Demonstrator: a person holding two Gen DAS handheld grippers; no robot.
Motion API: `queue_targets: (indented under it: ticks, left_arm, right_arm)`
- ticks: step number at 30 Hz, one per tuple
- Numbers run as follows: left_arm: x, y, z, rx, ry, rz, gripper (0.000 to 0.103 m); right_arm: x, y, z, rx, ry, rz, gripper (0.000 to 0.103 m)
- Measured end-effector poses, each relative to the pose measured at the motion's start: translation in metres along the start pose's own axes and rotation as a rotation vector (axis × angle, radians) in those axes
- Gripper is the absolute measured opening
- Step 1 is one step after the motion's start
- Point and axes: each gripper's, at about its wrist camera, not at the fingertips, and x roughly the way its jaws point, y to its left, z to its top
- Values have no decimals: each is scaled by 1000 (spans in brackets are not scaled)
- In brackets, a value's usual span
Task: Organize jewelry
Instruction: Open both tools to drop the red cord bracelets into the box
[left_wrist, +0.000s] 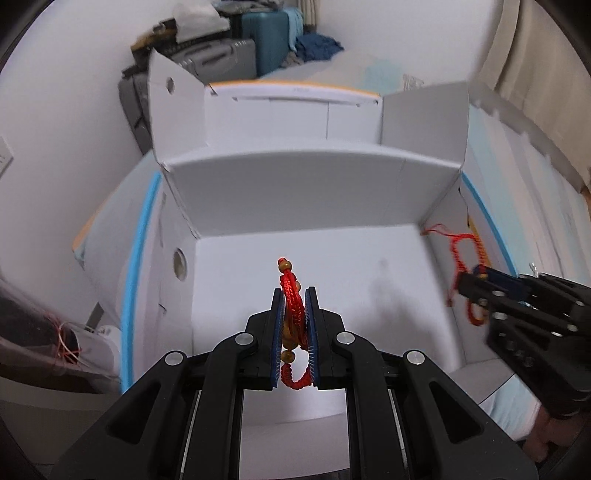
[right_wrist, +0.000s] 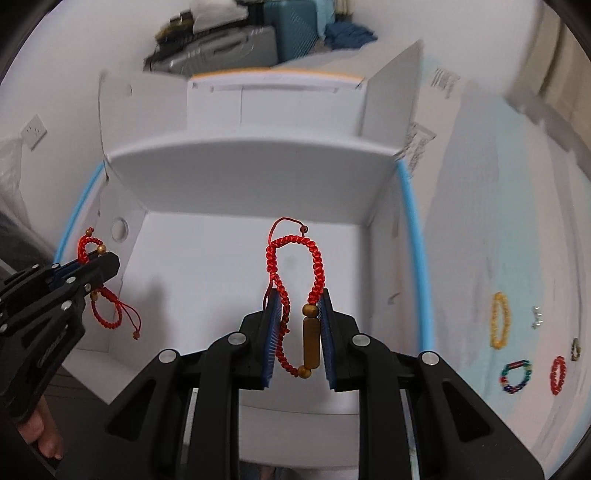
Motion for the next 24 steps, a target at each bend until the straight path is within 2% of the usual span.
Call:
queue_targets:
  ticks: [7,15,21,23,24]
  left_arm:
    - [26,2,-5,13,89,3,11]
    - [36,4,-9,14,118,8,12]
    - [39,4,-9,7,120,25,14]
    - [39,5,-8,5,118,39,22]
    - [39,5,-8,4,116,47,31]
  right_arm:
    - [28,6,-1,-9,81,-17,19]
    - [37,6,-7,-1,92,-18,20]
    - [44,4,-6,-1,97,-18,24]
    - [46,4,-6,-1,102,-16,26]
    - [46,4,-6,-2,102,-15,27]
